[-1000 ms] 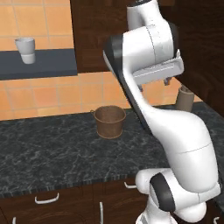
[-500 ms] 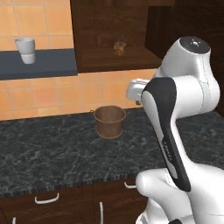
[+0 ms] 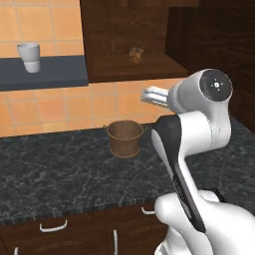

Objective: Open the cabinet, pick up the bread from the cabinet and place it in the basket. Then move the basket to the dining counter.

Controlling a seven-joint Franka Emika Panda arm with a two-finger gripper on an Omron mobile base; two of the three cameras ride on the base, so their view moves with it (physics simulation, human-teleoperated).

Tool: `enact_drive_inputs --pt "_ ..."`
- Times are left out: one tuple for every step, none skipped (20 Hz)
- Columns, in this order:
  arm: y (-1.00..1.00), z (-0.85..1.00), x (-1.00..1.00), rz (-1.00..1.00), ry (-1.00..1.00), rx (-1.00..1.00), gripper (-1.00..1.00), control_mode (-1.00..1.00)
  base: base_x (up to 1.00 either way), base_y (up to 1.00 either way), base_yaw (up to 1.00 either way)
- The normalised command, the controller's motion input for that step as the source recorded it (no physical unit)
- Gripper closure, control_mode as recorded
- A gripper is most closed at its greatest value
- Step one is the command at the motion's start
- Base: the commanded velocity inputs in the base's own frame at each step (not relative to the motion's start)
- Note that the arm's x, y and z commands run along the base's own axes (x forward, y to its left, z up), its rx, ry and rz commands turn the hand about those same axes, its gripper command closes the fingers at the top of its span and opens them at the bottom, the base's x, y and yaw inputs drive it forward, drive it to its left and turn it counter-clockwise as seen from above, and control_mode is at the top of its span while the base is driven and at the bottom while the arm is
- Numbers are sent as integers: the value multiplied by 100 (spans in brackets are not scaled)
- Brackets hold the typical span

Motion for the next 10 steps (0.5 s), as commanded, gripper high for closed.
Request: enact_drive_inputs --pt "0 22 36 -5 -62 0 -100 -100 0 0 0" --pt "0 36 46 0 -49 0 -100 -100 0 0 0" --pt "-4 46 59 0 -37 0 -100 -100 0 0 0" --pt "-6 73 43 0 -18 0 -100 -100 0 0 0" --pt "-23 94 32 0 -10 0 -100 -100 0 0 0" --pt "-29 100 18 0 -4 0 -100 -100 0 0 0" --pt "-29 100 1 4 -10 0 -100 -100 0 0 0" --pt "-36 100 11 14 -12 0 -100 -100 0 0 0" --pt "-34 86 29 17 0 0 -100 -100 0 0 0" --pt "-13 69 59 17 5 -3 -100 -100 0 0 0"
